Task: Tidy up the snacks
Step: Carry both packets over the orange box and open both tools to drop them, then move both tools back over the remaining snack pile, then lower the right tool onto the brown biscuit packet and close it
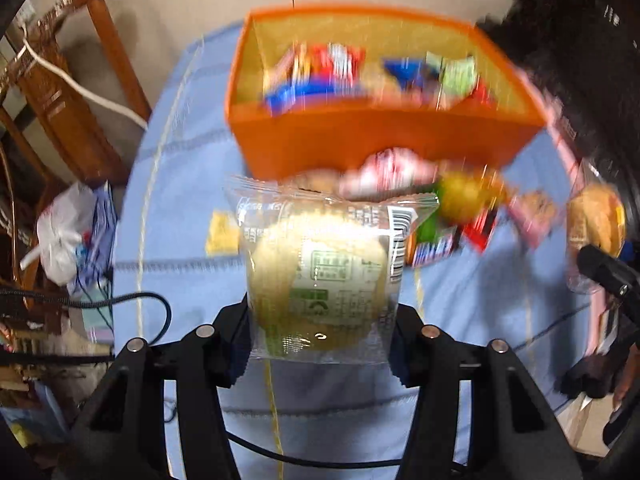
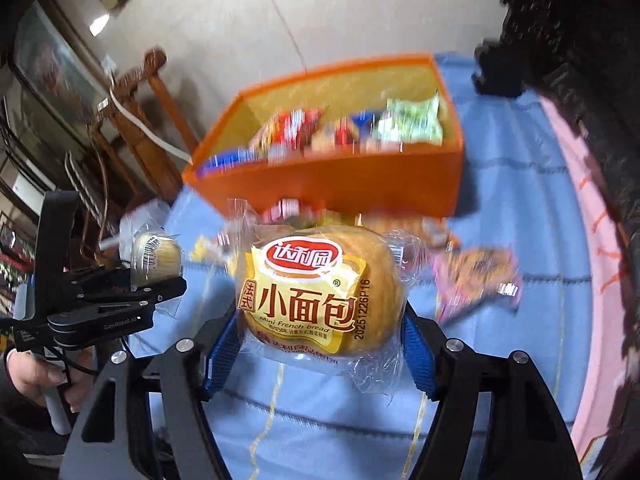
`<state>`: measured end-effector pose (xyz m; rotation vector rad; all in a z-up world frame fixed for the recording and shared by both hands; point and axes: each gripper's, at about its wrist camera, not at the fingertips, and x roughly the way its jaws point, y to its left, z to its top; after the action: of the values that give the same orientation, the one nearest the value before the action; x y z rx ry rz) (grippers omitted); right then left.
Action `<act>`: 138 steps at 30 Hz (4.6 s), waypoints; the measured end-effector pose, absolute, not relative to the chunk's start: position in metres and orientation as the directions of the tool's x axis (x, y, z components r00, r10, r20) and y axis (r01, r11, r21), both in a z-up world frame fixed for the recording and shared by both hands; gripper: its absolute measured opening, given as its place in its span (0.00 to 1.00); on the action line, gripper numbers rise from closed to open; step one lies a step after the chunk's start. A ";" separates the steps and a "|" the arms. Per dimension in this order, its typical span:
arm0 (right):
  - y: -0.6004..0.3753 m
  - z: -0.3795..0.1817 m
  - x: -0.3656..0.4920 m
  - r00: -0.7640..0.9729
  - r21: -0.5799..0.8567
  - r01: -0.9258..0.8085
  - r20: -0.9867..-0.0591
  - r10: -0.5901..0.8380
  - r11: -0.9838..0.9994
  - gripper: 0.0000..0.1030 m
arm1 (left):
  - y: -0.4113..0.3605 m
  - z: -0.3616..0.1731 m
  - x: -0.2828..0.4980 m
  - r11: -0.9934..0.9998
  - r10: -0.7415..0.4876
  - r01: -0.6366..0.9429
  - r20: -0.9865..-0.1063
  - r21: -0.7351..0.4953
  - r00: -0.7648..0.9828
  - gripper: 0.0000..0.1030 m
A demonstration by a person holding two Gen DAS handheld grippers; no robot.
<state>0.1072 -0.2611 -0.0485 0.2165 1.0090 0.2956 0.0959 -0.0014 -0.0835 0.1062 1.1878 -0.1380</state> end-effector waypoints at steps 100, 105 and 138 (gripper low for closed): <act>-0.288 -0.130 0.127 0.368 0.240 0.116 -0.912 0.182 0.964 0.96 | 0.055 -0.188 0.150 0.991 0.057 0.111 -0.987 0.074 0.153 0.96; -0.313 -0.125 0.138 0.401 0.220 0.164 -0.906 0.139 0.962 0.96 | 0.044 -0.195 0.156 0.991 0.014 0.129 -0.992 0.030 0.126 0.96; -0.266 -0.156 0.123 0.235 0.184 0.034 -0.957 0.171 0.982 0.23 | 0.018 -0.144 0.164 0.989 -0.106 0.119 -0.979 -0.086 0.177 0.96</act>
<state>0.1230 -0.2664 -0.1565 0.1795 1.3321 0.0951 0.1641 0.0182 -0.1435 0.0108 1.3842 -0.1591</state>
